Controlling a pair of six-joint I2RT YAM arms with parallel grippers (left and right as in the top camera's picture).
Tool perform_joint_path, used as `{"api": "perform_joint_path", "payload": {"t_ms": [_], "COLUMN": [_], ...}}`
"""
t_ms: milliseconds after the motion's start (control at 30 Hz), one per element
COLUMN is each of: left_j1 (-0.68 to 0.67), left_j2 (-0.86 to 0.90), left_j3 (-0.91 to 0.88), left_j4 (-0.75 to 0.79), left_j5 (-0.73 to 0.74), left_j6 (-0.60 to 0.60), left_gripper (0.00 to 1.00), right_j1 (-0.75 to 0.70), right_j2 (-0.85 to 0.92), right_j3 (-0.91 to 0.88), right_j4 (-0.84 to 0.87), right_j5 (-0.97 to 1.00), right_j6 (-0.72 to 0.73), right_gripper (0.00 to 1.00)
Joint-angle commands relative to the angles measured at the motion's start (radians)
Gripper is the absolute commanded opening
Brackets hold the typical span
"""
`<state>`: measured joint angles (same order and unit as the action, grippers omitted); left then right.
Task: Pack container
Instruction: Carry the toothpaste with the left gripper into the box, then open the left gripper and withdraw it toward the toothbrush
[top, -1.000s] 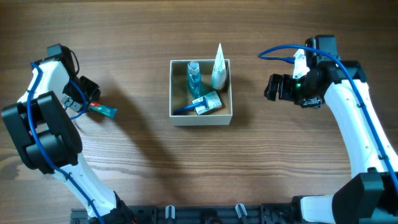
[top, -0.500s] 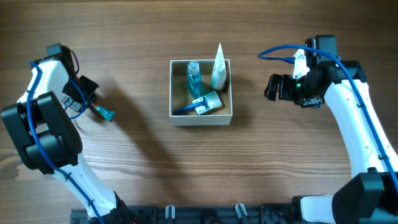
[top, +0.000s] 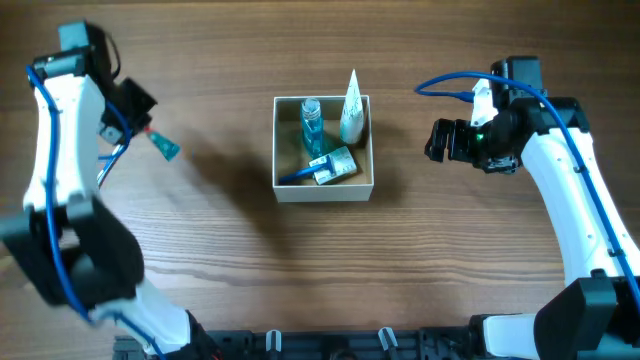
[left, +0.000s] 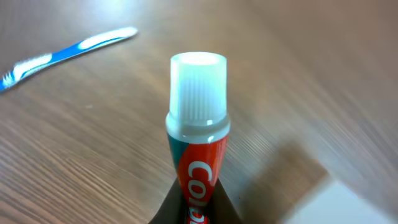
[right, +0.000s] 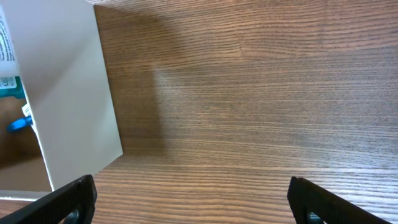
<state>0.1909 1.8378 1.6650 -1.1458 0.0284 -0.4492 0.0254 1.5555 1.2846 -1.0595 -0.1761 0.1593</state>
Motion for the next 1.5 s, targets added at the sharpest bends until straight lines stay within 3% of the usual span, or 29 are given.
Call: {"api": "perform_joint_path", "payload": {"t_ms": [0,200,433,633,867,1267,1300,1367,1467], "left_j1": [-0.154,-0.439,-0.668,-0.723,-0.777,-0.785,-0.787,-0.792,-0.802], "left_j2": [-0.166,-0.276,-0.249,-0.169,-0.101,0.019,0.025,0.031,0.031], "left_j3": [0.024,0.024,0.009,0.006,0.005,0.005,0.005,0.005,0.005], "left_j4": [-0.029,-0.052,-0.042,-0.055,-0.052,0.031,0.031,0.032,0.032], "left_j5": [0.019,0.018,-0.060,-0.059,-0.061,-0.055,-0.055,-0.054,-0.052], "left_j6": [0.334,0.583,0.840,0.846,0.977,1.048,1.048,1.048,1.048], "left_gripper": [0.04,0.04,0.04,0.04,0.04,0.04,0.06,0.35,0.47], "right_j1": [-0.001,-0.001,-0.001,-0.001,-0.001,-0.001,-0.001,-0.001,-0.001], "right_j2": [0.007,0.007,0.007,0.007,0.007,0.007,0.007,0.007,0.007], "right_j3": [0.003,0.003,0.003,0.003,0.003,0.003,0.003,0.003,0.003], "right_j4": [0.008,0.020,0.021,0.023,0.023,0.023,0.023,0.023,0.023], "right_j5": [-0.008,-0.008,-0.005,-0.005,-0.005,-0.005,-0.005,-0.005,-0.005], "right_j6": [-0.003,-0.003,-0.011,-0.026,-0.026,-0.028,-0.029,-0.029,-0.029], "right_gripper": [1.00,1.00,1.00,1.00,1.00,1.00,1.00,1.00,1.00]}}
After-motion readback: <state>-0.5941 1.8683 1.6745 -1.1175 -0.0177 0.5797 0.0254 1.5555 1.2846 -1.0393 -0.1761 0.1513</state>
